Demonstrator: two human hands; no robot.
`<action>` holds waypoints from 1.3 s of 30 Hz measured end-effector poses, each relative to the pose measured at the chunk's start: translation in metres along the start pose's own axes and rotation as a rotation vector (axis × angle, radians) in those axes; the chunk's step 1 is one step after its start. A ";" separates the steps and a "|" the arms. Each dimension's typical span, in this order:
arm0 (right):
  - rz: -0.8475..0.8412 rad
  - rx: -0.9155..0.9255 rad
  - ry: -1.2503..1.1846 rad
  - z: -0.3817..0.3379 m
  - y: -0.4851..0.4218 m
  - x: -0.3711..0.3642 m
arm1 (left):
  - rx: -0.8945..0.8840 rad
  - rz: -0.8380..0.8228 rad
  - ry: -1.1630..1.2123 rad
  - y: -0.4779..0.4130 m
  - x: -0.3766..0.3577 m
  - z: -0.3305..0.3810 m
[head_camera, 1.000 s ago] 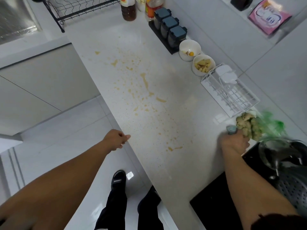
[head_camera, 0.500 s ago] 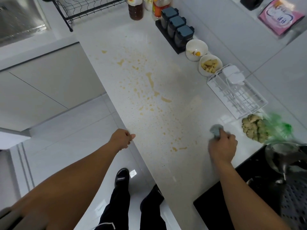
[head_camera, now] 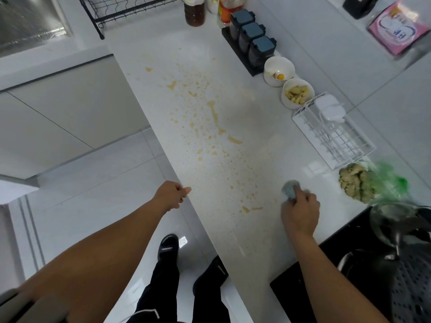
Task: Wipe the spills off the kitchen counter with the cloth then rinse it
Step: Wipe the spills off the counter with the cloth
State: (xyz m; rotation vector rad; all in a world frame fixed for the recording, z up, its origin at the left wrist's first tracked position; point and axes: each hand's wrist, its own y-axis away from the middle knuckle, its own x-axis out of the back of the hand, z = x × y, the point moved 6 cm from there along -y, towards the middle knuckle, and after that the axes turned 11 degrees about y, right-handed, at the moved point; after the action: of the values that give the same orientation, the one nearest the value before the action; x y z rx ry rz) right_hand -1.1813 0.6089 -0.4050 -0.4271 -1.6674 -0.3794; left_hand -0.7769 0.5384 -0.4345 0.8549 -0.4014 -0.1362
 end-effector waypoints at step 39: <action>0.037 0.280 0.078 -0.051 0.085 0.004 | -0.010 -0.007 0.017 -0.004 -0.002 -0.010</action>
State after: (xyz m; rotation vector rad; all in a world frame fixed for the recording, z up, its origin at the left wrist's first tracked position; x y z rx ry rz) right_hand -1.0961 0.6592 -0.3934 -0.2314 -1.6053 -0.1297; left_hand -0.7741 0.5434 -0.4444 0.8468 -0.3811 -0.1373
